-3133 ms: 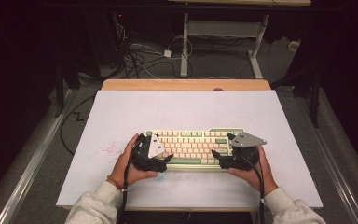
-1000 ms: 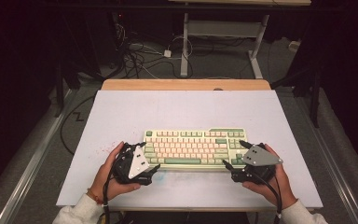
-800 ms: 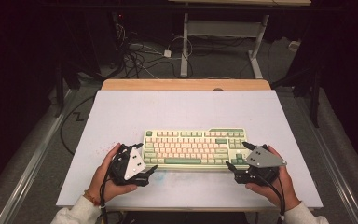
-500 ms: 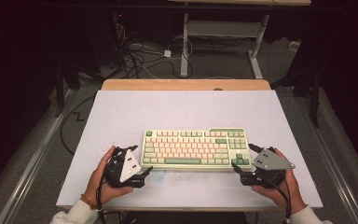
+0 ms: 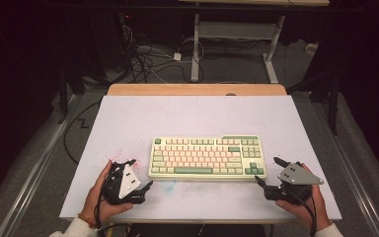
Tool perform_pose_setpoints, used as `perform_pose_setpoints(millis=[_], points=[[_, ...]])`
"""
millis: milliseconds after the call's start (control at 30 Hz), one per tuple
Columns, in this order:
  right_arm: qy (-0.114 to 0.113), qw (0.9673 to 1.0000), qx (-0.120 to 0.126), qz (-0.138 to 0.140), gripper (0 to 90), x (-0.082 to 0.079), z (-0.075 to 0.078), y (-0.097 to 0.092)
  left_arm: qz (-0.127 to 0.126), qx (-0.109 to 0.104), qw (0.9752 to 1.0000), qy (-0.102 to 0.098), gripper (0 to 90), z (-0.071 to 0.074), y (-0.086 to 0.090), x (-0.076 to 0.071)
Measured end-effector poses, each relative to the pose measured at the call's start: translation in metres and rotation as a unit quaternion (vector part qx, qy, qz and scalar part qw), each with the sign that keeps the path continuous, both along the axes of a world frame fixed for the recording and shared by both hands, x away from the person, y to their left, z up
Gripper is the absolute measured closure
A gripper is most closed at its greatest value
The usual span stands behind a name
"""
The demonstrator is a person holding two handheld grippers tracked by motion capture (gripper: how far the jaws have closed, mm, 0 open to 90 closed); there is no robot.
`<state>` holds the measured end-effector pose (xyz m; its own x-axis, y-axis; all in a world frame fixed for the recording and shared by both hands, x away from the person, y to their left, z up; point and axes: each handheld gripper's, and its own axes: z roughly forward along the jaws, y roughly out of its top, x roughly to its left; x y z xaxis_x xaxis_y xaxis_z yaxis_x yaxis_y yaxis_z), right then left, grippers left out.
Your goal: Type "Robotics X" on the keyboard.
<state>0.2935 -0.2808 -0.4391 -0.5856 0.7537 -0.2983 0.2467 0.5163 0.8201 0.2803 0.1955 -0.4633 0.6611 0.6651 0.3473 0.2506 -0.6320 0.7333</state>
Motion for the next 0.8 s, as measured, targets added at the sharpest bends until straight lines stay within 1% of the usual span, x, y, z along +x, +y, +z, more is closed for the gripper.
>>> perform_pose_setpoints(millis=[67,100,167,200,267,367,500,567,600,667,733,800], points=[[0.003,1.0,0.002,-0.005,18.2,-0.001,-0.0029,-0.0032,0.004,-0.003,1.0,0.009,15.1,-0.0036,0.0035,-0.0012],[0.004,1.0,0.0,-0.009,17.9,-0.0016,-0.0046,-0.0044,0.005,-0.003,0.9999,0.014,15.1,-0.0059,0.005,-0.0018],[0.011,0.9999,0.006,-0.009,17.2,-0.0019,-0.0069,-0.0062,0.002,0.002,0.9998,0.02,15.1,-0.0094,0.0064,-0.0024],[0.012,0.9999,0.005,-0.01,17.2,-0.0019,-0.0079,-0.0062,0.003,0.004,0.9998,0.02,15.0,-0.0102,0.0065,-0.0023],[0.01,0.9999,-0.004,-0.011,17.2,-0.0018,-0.0081,-0.0052,0.001,0.001,0.9998,0.02,15.1,-0.0107,0.0069,-0.0022],[0.007,0.9999,0.0,-0.015,17.2,-0.0028,-0.0065,-0.0037,-0.002,-0.001,0.9998,0.018,15.1,-0.0099,0.007,-0.0027],[0.005,0.9999,-0.003,-0.01,17.2,-0.0038,-0.0066,0.0,-0.005,0.003,0.9998,0.019,15.1,-0.0102,0.0067,-0.0018],[0.003,0.9999,-0.009,-0.008,17.2,-0.0038,-0.0069,0.002,-0.006,-0.002,0.9998,0.019,15.1,-0.0092,0.0068,-0.0019],[0.002,0.9999,-0.012,-0.007,17.2,-0.0036,-0.007,0.0023,-0.005,0.0,0.9998,0.017,15.1,-0.0091,0.0065,-0.0019],[0.002,0.9999,-0.007,-0.007,17.2,-0.0042,-0.0068,0.0023,-0.005,-0.002,0.9998,0.02,15.1,-0.009,0.0063,-0.0017],[-0.001,0.9999,-0.011,-0.006,17.2,-0.0046,-0.0066,0.0016,-0.004,0.002,0.9998,0.019,15.1,-0.0095,0.0056,-0.0017],[-0.003,0.9999,-0.009,-0.008,17.2,-0.0048,-0.0062,0.001,-0.005,0.002,0.9997,0.022,15.1,-0.0098,0.0053,-0.0013]])
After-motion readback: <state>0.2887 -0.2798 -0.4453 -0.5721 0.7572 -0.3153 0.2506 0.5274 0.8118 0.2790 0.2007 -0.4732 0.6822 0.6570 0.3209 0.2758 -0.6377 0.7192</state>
